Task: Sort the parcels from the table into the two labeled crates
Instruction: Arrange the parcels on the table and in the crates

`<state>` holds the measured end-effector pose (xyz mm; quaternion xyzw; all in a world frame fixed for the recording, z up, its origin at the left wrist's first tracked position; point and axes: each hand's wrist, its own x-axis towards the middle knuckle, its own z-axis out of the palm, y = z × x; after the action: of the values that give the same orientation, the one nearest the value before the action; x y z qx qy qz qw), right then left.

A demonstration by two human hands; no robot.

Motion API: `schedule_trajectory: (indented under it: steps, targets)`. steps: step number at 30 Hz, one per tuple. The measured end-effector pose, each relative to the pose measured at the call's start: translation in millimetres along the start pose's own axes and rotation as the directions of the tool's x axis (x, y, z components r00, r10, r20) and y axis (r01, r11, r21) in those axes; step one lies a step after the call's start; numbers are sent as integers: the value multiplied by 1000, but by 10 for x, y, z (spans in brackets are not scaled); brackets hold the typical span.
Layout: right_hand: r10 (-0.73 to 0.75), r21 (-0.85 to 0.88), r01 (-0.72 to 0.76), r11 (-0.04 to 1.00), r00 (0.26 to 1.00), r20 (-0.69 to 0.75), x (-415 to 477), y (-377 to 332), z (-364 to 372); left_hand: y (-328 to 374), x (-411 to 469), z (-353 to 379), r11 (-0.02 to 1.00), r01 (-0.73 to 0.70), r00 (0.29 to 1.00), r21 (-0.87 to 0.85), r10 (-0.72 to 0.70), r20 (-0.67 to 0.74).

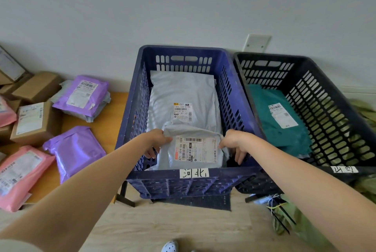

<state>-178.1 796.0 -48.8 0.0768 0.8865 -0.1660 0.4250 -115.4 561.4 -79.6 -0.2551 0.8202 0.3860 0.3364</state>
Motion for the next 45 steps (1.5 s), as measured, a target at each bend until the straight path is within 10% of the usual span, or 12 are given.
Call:
schedule_trajectory:
  steps: [15,31,34,38,42,45]
  targets:
    - [-15,404,-24,914,996,93,159,-110,45,77,100,5,952,74,996,-297,-56,68]
    - [-232,-305,182,935,963,-138,22,-90,64,122,18,66,988,-51,999,145,48,21]
    - [-543,-530,383,757,820,-183,-33,-17,55,158,-43,52,854,-76,982,516,155,-112]
    - [-810,-822,549,152,546,214,-74,56,41,163,-146,50,531,-150,899,834,424,-109]
    - [-683,-862,504,-51,612,398,51,40,90,76,-184,-31,58,-420,787,906,520,332]
    - [-620,-857,514,26,681,389,143,-16,134,78,-107,23,24,-402,815,915,466,346]
